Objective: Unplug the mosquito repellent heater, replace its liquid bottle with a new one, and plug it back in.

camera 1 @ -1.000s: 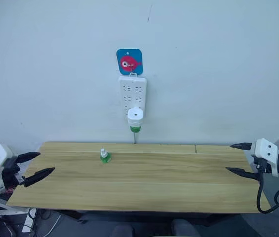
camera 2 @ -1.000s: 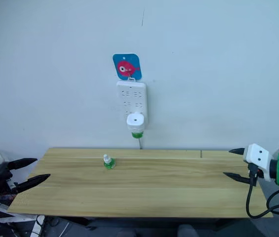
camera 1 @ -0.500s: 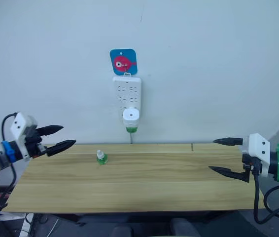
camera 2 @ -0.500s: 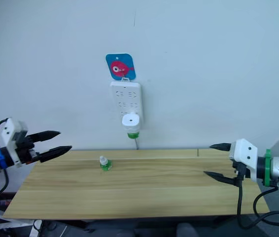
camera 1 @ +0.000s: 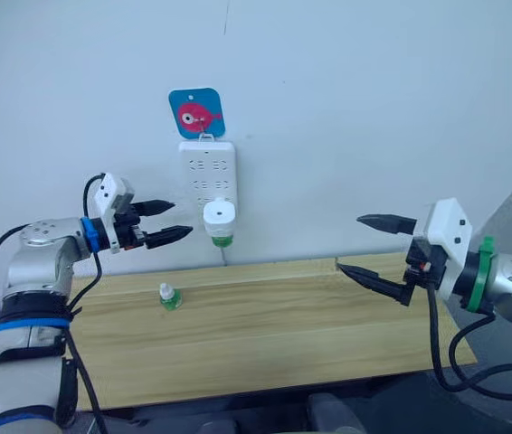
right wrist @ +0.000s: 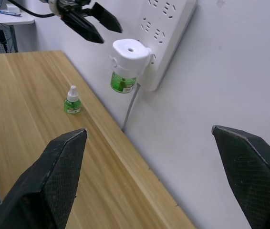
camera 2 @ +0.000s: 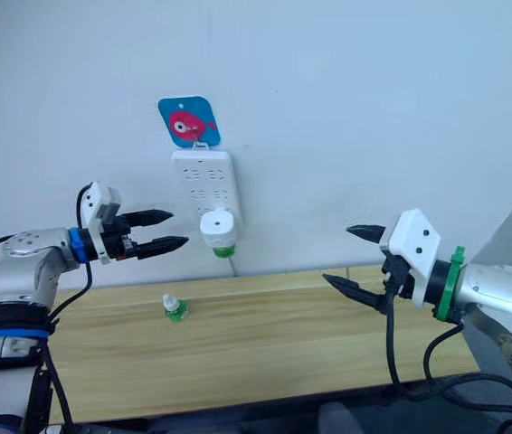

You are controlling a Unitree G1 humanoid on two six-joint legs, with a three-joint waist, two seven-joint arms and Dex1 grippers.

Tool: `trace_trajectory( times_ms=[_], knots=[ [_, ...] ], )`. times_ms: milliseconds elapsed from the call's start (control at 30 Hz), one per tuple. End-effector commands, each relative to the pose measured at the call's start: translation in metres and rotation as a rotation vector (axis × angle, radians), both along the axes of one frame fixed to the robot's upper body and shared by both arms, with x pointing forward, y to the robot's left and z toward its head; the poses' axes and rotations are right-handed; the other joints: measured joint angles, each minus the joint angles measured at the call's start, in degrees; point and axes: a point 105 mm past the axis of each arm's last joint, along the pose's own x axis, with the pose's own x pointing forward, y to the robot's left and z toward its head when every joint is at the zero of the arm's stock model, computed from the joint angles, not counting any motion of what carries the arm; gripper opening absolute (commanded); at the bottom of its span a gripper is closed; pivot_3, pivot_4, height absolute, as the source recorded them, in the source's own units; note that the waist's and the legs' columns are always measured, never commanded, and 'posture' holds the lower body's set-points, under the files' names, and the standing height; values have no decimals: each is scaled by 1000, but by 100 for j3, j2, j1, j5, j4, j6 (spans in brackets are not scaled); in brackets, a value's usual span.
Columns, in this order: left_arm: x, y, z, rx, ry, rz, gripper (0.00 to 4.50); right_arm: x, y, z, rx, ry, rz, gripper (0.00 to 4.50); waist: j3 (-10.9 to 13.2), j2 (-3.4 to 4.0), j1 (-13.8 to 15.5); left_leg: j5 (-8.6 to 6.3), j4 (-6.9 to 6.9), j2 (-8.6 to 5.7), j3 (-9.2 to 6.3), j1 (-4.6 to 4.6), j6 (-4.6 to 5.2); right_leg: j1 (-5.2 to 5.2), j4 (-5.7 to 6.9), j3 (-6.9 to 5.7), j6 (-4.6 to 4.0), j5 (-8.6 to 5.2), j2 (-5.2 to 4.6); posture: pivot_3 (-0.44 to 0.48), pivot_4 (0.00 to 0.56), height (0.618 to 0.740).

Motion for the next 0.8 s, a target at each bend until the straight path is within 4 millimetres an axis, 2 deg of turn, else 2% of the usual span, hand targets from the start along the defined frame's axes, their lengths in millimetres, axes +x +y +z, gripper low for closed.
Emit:
trace_trajectory(
  times_ms=[33,300,533,800],
  knots=[
    [6,0,12,20,-37,-20,4500,-4,8,11,7,-51,14,4374,16,-2,-58,0,1,0,0,0,0,0,-1,0,0,0,0,-256,63,734],
    [18,-1,8,61,-35,-34,4500,-5,10,10,16,-48,0,4374,54,-6,-279,0,0,1,-4,-6,0,-2,-1,-3,1,-1,1,-280,66,734],
    [22,2,1,102,-29,-33,4500,-5,9,12,18,-57,-13,4374,91,-13,-356,0,1,2,-7,-19,0,-14,-1,-5,2,0,1,-295,68,734],
    [33,-4,15,22,-47,-7,4500,-5,10,12,21,-60,-13,4374,123,-13,-331,1,8,-3,-24,-29,-1,-12,0,-16,9,4,0,-302,70,734]
  ],
)
